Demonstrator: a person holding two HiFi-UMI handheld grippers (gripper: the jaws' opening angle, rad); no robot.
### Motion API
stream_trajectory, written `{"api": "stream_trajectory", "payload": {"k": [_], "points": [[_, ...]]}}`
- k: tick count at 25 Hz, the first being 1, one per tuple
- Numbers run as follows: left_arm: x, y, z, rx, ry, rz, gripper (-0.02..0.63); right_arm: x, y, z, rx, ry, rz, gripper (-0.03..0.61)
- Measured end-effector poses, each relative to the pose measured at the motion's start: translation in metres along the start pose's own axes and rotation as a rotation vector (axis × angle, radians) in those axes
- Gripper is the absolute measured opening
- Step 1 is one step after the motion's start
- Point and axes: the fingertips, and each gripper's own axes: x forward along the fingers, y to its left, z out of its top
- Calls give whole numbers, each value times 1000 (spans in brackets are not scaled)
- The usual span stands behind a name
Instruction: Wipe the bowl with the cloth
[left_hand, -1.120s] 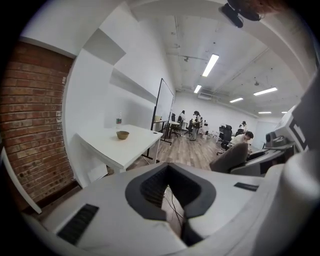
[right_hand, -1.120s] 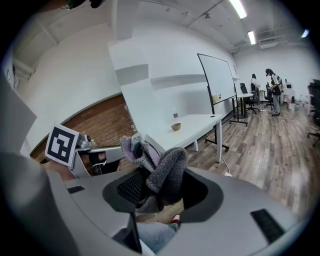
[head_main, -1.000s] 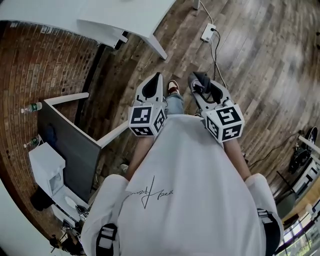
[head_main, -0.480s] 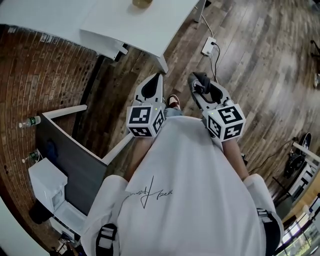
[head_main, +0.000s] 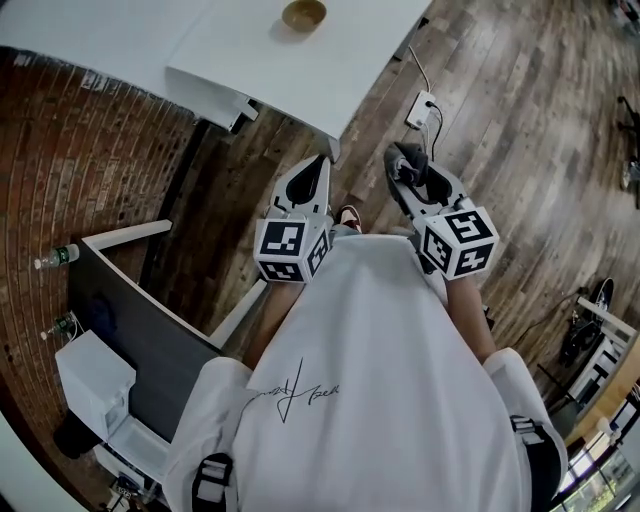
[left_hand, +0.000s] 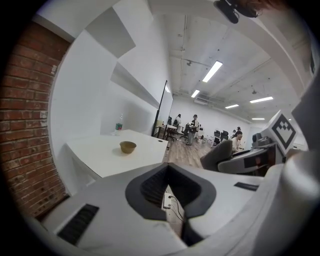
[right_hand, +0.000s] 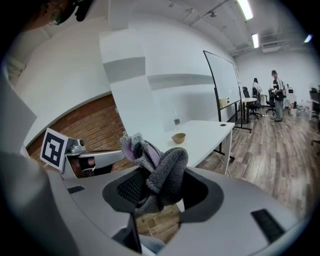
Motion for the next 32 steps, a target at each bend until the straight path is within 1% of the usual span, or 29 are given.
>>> {"api": "stream_trajectory", "payload": {"k": [4,8,15,19,25,29,32], "points": [[8,18,6,-6,-1,-10,-6,17,5,11,18,-2,10,181],[19,21,6,3,10,-36,-6,29,7,20,33,-9,27,181],[31,27,13,-36,-4,-21,-6,36,-6,40,16,-46,29,181],[43,38,17,-50,-12,12,-6,50,-16,53,31,-70,57,181],[71,63,33,-62,-14,68,-6,81,-32,81,20,-101,115,181],[93,79,44,-74,-7,100,-6,106,-46,95,24,-86,145,181],[110,90,52,-83,2,124,-6,124,-54,106,11,-60,185,181]]}}
